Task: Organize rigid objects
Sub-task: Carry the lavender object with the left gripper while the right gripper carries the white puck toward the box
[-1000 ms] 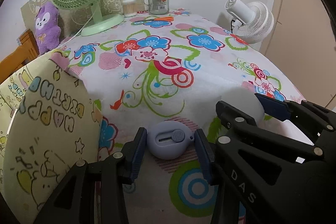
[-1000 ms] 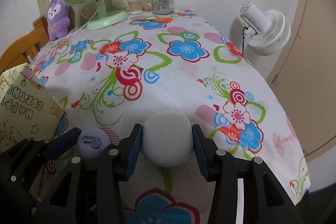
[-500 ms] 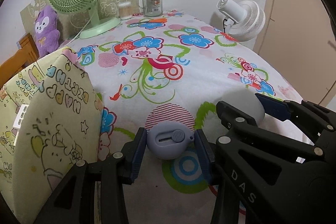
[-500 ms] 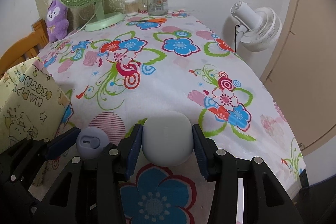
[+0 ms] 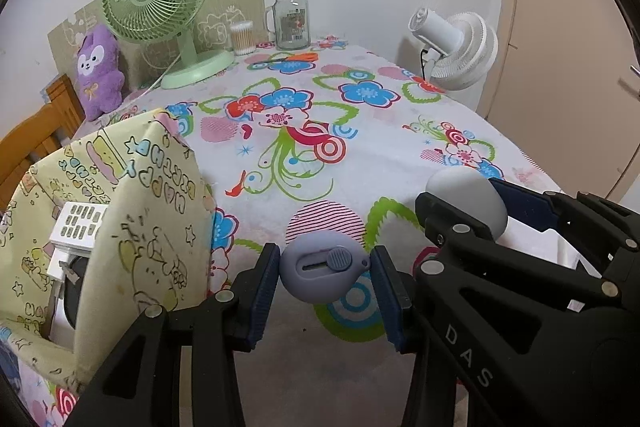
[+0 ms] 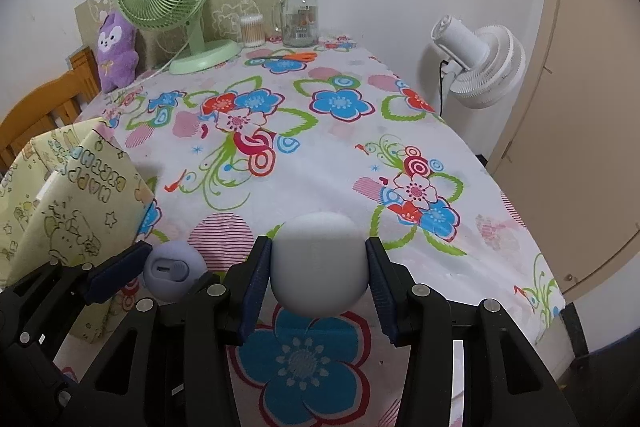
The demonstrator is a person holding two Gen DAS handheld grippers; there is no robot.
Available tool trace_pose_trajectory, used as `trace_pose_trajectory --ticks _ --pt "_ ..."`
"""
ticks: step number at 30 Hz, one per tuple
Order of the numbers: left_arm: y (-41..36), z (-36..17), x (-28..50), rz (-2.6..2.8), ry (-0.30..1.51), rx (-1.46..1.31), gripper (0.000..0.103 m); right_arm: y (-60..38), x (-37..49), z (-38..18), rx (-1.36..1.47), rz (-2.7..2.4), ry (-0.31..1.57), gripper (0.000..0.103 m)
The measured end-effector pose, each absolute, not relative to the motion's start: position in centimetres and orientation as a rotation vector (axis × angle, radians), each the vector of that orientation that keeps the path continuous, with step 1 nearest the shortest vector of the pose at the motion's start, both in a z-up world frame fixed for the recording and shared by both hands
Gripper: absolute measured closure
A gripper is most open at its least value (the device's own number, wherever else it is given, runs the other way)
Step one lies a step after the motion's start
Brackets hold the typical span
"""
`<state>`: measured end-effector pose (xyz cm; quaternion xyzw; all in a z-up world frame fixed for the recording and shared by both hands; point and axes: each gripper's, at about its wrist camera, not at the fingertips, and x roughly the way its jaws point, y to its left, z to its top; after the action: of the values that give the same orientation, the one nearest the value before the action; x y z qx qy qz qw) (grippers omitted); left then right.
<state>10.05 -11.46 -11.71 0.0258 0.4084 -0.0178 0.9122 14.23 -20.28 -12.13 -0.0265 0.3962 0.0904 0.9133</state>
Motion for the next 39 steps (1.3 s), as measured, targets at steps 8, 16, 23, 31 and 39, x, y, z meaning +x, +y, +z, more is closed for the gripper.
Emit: trace_pose_trajectory --ticks 8,16,23,31,39 --pt "-11.4 -10.5 8.7 -0.045 0.821 0.060 0.055 -20.3 12.7 -11.0 -0.051 0.172 0.795 0.052" --pt "-11.5 -8.6 7.9 -0.065 0.797 0.085 0.055 -20.2 11.5 -9.1 -0.043 0.156 0.772 0.052" --pt "-11.4 -7.2 7.6 -0.073 0.787 0.105 0.055 -20.2 10.8 -7.6 -0.023 0.147 0.762 0.052" --pt "-10.7 -5.3 7.4 -0.078 0.774 0.117 0.055 -19.6 10.5 -5.8 -0.009 0.148 0.748 0.052" --pt "-9.5 -3.9 7.1 -0.072 0.756 0.114 0.055 -18.5 10.4 -4.1 -0.020 0.155 0.729 0.052"
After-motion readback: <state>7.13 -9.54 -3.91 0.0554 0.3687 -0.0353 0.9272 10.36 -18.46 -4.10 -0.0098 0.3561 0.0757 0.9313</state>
